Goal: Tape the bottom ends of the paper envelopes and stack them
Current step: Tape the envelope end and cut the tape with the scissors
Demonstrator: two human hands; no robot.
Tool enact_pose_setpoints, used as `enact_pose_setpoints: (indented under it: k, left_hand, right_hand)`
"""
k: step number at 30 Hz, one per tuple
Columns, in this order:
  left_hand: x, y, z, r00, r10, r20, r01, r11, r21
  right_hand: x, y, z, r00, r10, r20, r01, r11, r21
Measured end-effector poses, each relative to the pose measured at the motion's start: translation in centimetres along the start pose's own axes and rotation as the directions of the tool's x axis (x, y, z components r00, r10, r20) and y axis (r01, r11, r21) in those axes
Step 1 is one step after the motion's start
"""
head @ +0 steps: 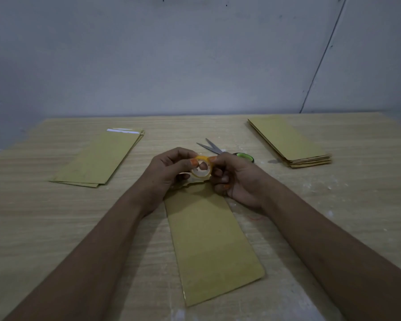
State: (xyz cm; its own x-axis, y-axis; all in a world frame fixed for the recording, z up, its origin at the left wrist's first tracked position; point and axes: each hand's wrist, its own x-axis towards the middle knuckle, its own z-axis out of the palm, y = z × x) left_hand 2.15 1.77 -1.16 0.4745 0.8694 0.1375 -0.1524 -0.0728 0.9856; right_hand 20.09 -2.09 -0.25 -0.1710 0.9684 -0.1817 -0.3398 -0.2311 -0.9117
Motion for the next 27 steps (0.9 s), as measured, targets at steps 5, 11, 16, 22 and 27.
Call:
enact_pose_setpoints:
  k: [5,11,16,22,27]
  left_hand:
    - [0.01,-0.19,-0.12,0.999,-0.01,0.039,0.009,1.0,0.021]
    - [0.16,-0.22,-0.29,0.999,-0.041,0.028,0.041,0.999,0.001]
    - [0.07,-0.4,-0.45,1.0,-0.008,0.007,0.008,0.999,-0.043]
    - [0.27,-0.37,-0.49,0.999,-0.047,0.012,0.048,0.997,-0.064]
    - [0.38,-0.49,-0.68,1.0,-0.02,0.019,0.021,0.996,-0.084]
  right_hand:
    - [-0.02,0.1,0.01,1.0,-0.001,-0.008,0.001,1.0,0.004]
    - [-0.04,-0.09,-0.28,1.0,-0.009,0.003,0.008,0.997,0.074]
    - [-0.09,-0.01,0.08,1.0,-0.008,0.012,0.008,1.0,-0.002]
    - [-0.02,0.02,-0.47,0.999,0.019,0.032,-0.021,0.998,0.067]
    - [-0.08,-0.02,-0.34,1.0,0.005,-0.002,-0.005,1.0,-0.004]
